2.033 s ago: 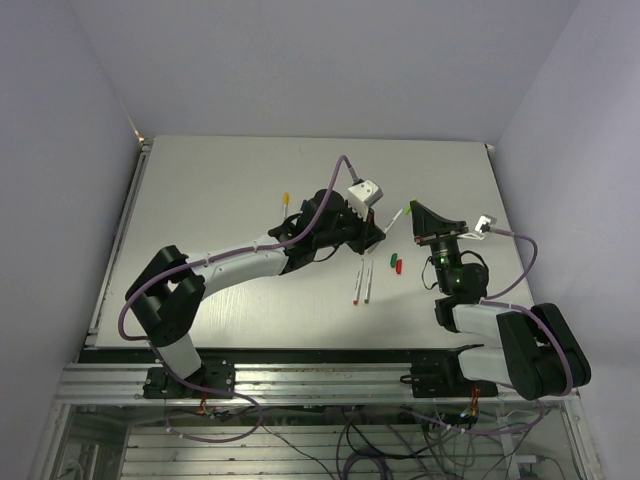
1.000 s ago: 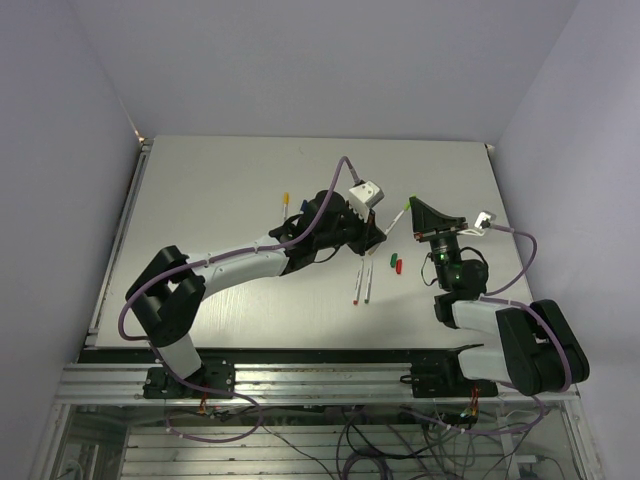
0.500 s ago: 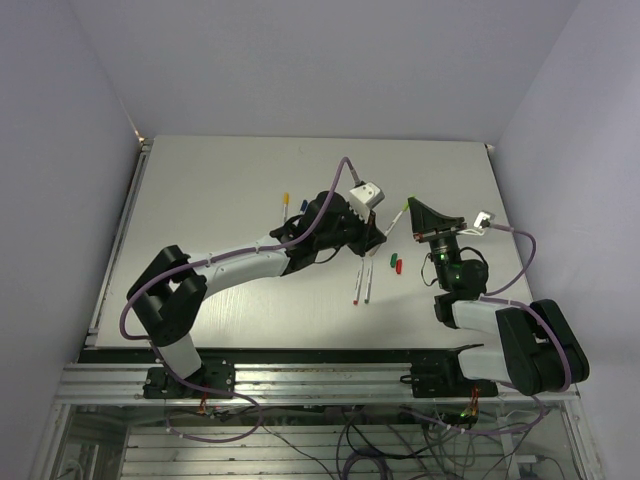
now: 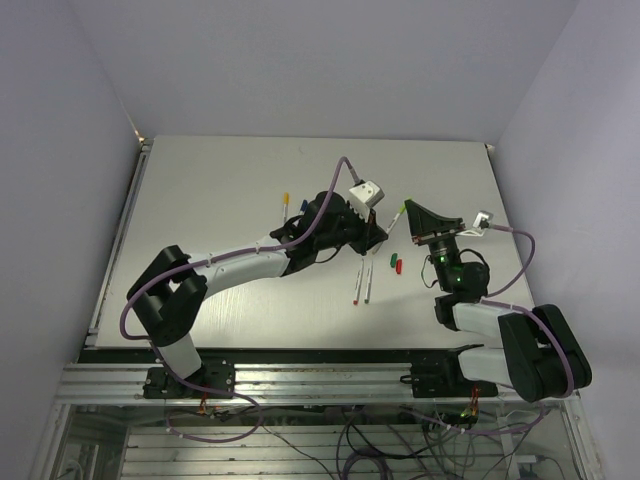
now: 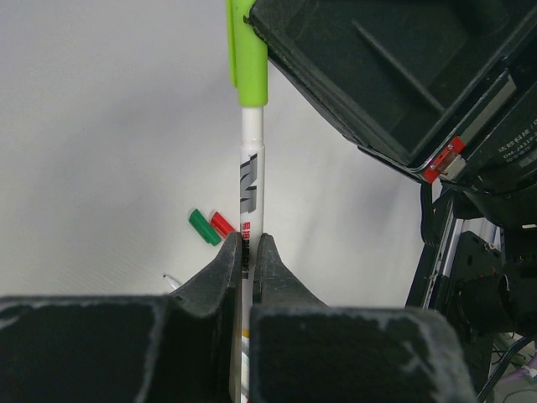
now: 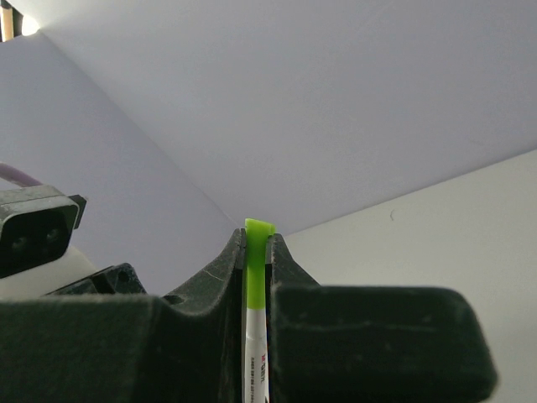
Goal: Insert the pens into the pen caps
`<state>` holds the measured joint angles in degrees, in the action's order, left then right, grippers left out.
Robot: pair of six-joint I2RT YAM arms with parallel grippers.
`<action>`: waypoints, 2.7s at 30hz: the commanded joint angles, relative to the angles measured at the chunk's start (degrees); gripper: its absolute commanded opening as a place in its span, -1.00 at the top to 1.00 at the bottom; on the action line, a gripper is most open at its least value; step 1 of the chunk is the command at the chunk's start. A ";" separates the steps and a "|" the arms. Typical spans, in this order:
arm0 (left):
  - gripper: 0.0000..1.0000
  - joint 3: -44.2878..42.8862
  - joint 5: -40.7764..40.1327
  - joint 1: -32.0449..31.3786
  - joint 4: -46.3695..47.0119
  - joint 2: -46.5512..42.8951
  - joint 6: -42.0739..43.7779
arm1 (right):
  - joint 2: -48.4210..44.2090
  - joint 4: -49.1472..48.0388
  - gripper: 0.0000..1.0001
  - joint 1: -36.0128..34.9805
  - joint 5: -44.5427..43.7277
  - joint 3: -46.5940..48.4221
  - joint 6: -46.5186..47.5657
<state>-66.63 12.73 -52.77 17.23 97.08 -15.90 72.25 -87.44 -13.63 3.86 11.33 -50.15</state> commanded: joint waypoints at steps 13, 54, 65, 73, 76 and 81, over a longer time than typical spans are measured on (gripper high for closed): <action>0.86 -2.59 -3.98 -0.22 6.30 -2.91 1.46 | -0.01 11.54 1.00 -0.56 11.58 3.95 3.65; 0.86 -2.54 -13.00 2.14 18.12 -10.11 5.26 | 4.88 38.29 1.00 -7.06 18.64 9.94 16.45; 0.86 -0.29 -15.15 2.30 13.93 -10.23 5.96 | 1.98 40.96 0.96 -7.20 13.17 14.48 19.81; 0.86 2.32 -19.96 2.25 2.79 -4.92 6.55 | -7.27 47.52 0.32 -7.13 1.40 21.00 24.53; 0.86 1.28 -22.04 2.27 -0.61 -1.55 7.04 | -10.96 49.95 0.11 -7.12 -2.20 22.27 25.67; 0.86 -1.16 -26.58 2.98 -4.72 2.85 7.21 | -15.60 57.70 0.02 -7.11 -6.79 22.98 26.39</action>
<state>-65.08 -8.49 -50.70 15.79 96.75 -9.72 59.70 -37.01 -20.62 2.59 33.10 -25.78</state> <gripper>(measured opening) 0.099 0.487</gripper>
